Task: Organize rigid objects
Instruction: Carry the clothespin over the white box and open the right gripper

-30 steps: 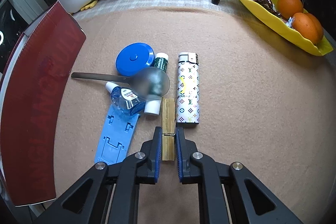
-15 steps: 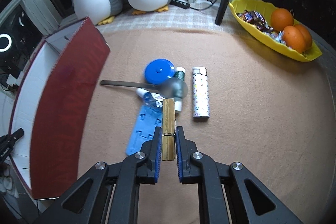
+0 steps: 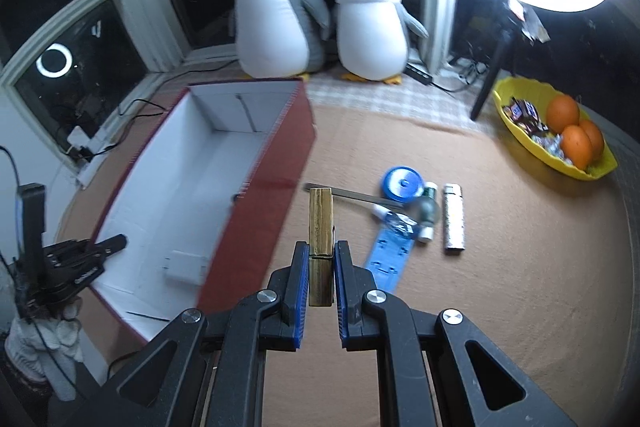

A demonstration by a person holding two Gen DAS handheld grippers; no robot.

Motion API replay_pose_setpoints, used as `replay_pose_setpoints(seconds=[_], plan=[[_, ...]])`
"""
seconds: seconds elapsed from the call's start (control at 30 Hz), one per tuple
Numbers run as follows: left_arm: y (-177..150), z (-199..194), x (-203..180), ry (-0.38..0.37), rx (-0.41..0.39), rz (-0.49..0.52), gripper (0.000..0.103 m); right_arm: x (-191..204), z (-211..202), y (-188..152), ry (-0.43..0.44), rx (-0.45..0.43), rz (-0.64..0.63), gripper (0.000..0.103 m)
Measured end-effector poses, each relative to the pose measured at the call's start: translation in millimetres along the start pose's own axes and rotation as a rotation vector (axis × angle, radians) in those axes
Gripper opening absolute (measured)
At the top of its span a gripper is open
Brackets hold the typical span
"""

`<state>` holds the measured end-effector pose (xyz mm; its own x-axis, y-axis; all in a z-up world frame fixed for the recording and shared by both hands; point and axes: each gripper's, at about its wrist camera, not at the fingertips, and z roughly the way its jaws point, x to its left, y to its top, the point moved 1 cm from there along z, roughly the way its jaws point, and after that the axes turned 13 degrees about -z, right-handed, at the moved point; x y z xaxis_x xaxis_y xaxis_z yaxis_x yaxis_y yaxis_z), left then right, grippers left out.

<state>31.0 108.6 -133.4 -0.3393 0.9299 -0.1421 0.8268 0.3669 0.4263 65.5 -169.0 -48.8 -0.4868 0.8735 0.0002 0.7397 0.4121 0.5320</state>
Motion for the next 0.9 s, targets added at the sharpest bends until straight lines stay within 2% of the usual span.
replay_pose_setpoints(seconds=[0.43, 0.9], plan=[[1, 5, 5, -0.055, 0.015, -0.004, 0.008, 79, 10, 11, 0.074, 0.001, -0.101, 0.011], [2, 8, 5, -0.067, 0.017, 0.007, 0.008, 118, 42, 25, 0.115, 0.023, -0.132, 0.011]])
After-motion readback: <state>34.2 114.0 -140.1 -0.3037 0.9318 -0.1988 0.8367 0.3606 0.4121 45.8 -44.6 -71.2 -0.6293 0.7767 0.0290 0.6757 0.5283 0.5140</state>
